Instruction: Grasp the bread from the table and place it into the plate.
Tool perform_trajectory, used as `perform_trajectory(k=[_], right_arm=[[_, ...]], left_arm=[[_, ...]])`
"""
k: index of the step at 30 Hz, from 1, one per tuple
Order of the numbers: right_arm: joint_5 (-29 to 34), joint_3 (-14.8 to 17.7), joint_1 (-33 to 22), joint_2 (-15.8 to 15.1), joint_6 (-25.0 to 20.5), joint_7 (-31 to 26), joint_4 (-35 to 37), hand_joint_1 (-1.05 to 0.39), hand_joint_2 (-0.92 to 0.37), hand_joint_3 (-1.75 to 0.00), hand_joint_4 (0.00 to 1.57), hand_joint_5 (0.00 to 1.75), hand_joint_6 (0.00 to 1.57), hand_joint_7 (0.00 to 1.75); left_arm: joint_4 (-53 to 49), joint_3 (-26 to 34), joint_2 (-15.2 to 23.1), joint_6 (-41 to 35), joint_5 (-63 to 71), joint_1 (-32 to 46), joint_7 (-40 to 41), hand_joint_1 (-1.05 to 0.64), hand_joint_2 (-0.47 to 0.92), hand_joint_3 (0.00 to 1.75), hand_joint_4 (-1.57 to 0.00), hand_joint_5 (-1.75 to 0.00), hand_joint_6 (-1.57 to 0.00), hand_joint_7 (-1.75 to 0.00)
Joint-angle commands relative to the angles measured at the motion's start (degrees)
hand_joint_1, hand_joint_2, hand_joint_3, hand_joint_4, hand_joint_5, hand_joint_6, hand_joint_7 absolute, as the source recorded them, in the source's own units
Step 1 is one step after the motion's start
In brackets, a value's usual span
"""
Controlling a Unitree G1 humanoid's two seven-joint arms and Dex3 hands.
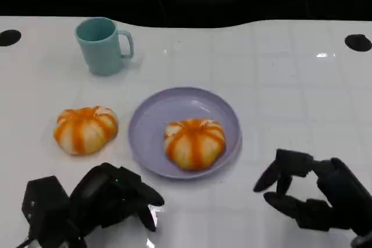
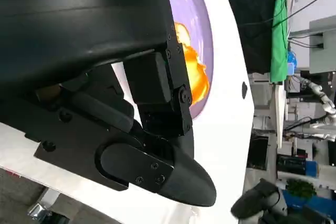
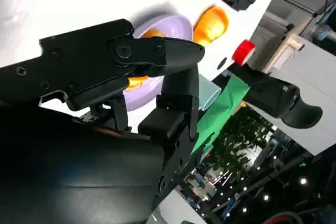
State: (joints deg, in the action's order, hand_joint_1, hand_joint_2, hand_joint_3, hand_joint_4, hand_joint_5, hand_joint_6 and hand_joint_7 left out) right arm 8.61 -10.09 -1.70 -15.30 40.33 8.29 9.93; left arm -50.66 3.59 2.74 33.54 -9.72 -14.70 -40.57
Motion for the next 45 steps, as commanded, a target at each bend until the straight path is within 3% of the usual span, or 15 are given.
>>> perform_trajectory(k=[1,4,12,25,45], right_arm=[[-2.79,1.04,-3.56,-0.82,-0.15,1.93,-2.45,-0.49,-0.92,-0.34,0.71,1.75,0.63,1.61],[-3.09,1.44,-4.34,-0.44,1.0,2.2,-1.31,-0.47,-0.92,-0.3,0.76,1.75,0.61,1.73],[-2.36,2.04,-3.3,0.37,4.5,2.15,3.94,-0.45,-0.92,-0.28,0.77,1.75,0.62,1.75],[-0.07,2.76,-2.4,0.86,7.56,1.26,5.99,-0.45,-0.92,-0.25,0.77,1.75,0.62,1.75],[1.28,2.33,0.19,1.13,8.45,1.23,9.91,-0.48,-0.92,-0.25,0.75,1.75,0.66,1.61]], left_arm=[[0.91,0.1,0.78,-0.47,-0.11,0.57,0.56,-1.05,0.92,0.04,-1.34,-0.86,-1.57,-0.1],[1.11,0.12,0.83,-0.55,-0.14,0.61,0.54,-1.05,0.92,0.04,-1.34,-0.86,-1.57,-0.1],[1.33,0.08,0.84,-0.28,-0.19,0.62,0.29,-1.05,0.92,0.04,-1.34,-0.85,-1.57,-0.1],[3.16,0.02,1.01,-1.31,-0.86,1.69,-0.19,-1.05,0.92,0.03,-1.33,-0.85,-1.57,-0.09],[0.68,0.44,1.46,-1.24,-0.86,0.36,-0.39,-1.05,0.92,0.04,-1.33,-0.85,-1.57,-0.08]])
